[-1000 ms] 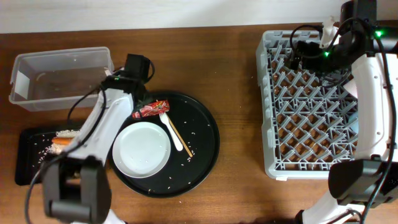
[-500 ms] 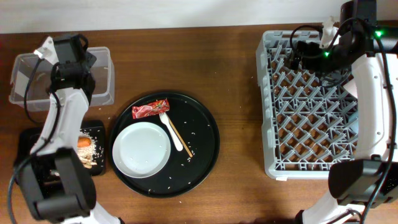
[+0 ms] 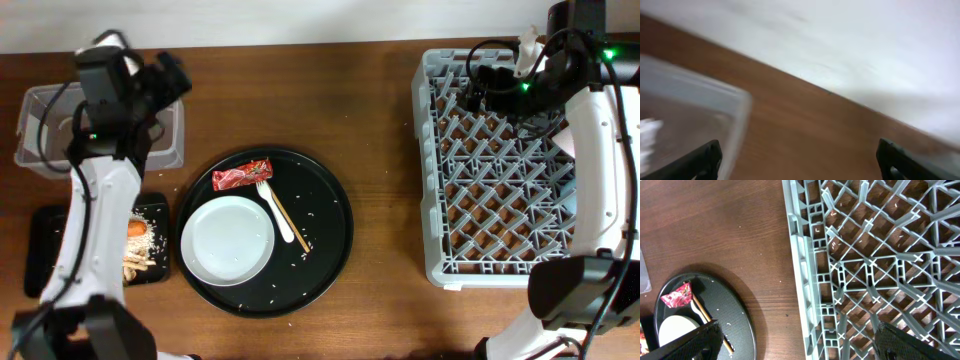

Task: Sort waste into correct bins and load items into the dishwasher rack
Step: 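Reach the left gripper to the red wrapper and grasp it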

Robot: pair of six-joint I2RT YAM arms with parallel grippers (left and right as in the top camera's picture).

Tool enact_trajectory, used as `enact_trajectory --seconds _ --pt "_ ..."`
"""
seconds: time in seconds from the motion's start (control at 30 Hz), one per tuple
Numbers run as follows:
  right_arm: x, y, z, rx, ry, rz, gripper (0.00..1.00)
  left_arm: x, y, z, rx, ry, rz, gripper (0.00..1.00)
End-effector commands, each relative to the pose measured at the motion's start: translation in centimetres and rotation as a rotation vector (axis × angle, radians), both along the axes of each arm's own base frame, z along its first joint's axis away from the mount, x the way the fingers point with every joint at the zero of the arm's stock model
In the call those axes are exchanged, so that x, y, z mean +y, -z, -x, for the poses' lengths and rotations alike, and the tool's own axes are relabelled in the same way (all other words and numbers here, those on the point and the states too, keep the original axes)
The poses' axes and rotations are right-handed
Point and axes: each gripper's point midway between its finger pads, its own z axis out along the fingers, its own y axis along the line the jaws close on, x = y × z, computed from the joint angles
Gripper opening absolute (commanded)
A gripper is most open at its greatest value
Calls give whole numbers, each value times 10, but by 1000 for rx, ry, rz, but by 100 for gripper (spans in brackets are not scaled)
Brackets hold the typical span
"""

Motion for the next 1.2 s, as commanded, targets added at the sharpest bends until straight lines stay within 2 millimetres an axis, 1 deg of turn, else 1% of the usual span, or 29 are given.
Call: enact_trajectory --seconds 0.0,0.03,0.07,0.1,0.13,0.17,0.23,0.27,0.3,0.33,0.37,0.43,0.5,0.53,0.57,0.6,0.63,0.67,0.77,0.87,0.9,0.97,1.07,1.13,1.17 --pt "-3 -3 -1 -8 9 11 99 -95 14 24 39 460 -168 95" --pt "-3 -3 -1 -8 9 11 99 -117 27 36 75 580 -260 95" --pt "-3 -3 -1 -8 9 11 99 -133 39 47 104 681 -331 95" --pt "-3 -3 -1 -8 9 11 99 -153 56 63 150 804 -403 96" --pt "-3 -3 -1 -8 9 11 99 -162 66 69 176 844 -437 96" --pt "-3 -3 -1 -8 9 11 99 -166 77 69 217 828 -478 96" --pt "-3 -3 -1 -8 9 11 99 -159 91 65 302 686 -451 96" --pt "-3 -3 -1 -8 9 11 99 -160 103 69 356 649 -429 96" --pt "-3 -3 -1 -8 9 11 99 -162 112 73 389 652 -421 96" --pt "-3 -3 -1 -8 10 12 99 -163 119 77 419 663 -421 92" --pt "-3 -3 -1 -8 9 11 99 -165 130 85 468 680 -424 91" --pt "-3 -3 -1 -8 9 11 99 -166 155 93 555 689 -460 89" --pt "-3 -3 -1 -8 9 11 99 -165 180 95 625 651 -494 89" --pt "-3 -3 -1 -8 10 12 99 -161 188 94 650 612 -523 89" --pt "-3 -3 -1 -8 9 11 99 -157 192 93 665 568 -549 89" --pt "-3 -3 -1 -8 9 11 99 -155 196 92 672 547 -580 83" --pt "-3 -3 -1 -8 9 11 98 -154 199 91 677 541 -596 81" --pt "-3 -3 -1 -8 10 11 99 -148 206 91 697 522 -625 81" --pt "-3 -3 -1 -8 9 11 99 -144 232 93 755 524 -646 81" --pt "-3 -3 -1 -8 9 11 99 -145 242 88 755 516 -649 80" --pt "-3 -3 -1 -8 9 11 99 -145 243 87 749 514 -649 79" --pt "-3 -3 -1 -8 10 12 99 -137 239 80 735 460 -687 77" --pt "-3 -3 -1 -9 9 11 99 -138 239 79 726 457 -687 75" --pt "-3 -3 -1 -8 9 11 99 -136 239 77 720 448 -691 69" --pt "-3 -3 -1 -8 9 11 99 -135 239 76 721 447 -690 68"
